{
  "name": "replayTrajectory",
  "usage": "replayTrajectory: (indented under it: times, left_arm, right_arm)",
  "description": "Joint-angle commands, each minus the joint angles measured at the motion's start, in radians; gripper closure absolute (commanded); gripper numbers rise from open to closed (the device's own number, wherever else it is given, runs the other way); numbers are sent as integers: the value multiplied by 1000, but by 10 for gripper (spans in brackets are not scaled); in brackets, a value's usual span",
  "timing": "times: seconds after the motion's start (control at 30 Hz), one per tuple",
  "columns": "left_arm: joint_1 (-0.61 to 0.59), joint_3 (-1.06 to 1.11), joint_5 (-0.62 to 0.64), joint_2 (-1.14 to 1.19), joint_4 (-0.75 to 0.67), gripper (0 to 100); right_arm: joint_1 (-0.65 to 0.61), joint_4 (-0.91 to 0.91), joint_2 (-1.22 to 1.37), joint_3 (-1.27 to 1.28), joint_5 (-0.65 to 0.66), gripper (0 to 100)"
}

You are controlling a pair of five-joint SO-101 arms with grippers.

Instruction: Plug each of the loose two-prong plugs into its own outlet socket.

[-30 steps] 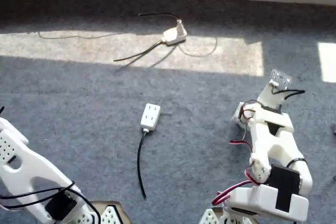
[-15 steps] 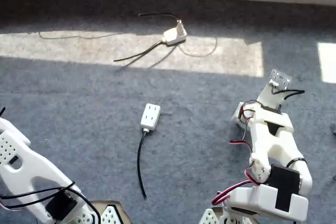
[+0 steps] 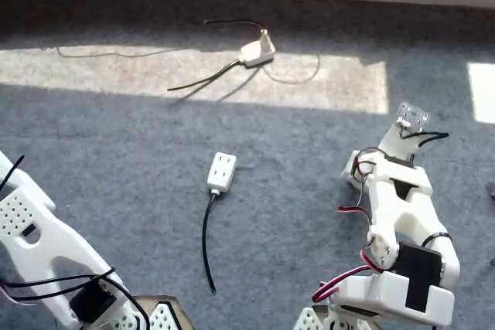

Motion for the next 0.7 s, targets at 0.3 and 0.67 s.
replayTrajectory:
  times: [0.3, 0.67]
  left_arm:
    - [90, 2, -103, 19, 273, 993]
    - [94, 7, -261, 18, 279, 994]
  right_arm:
    - [1, -21, -2, -27, 2, 992]
    - [1, -21, -2, -30, 2, 992]
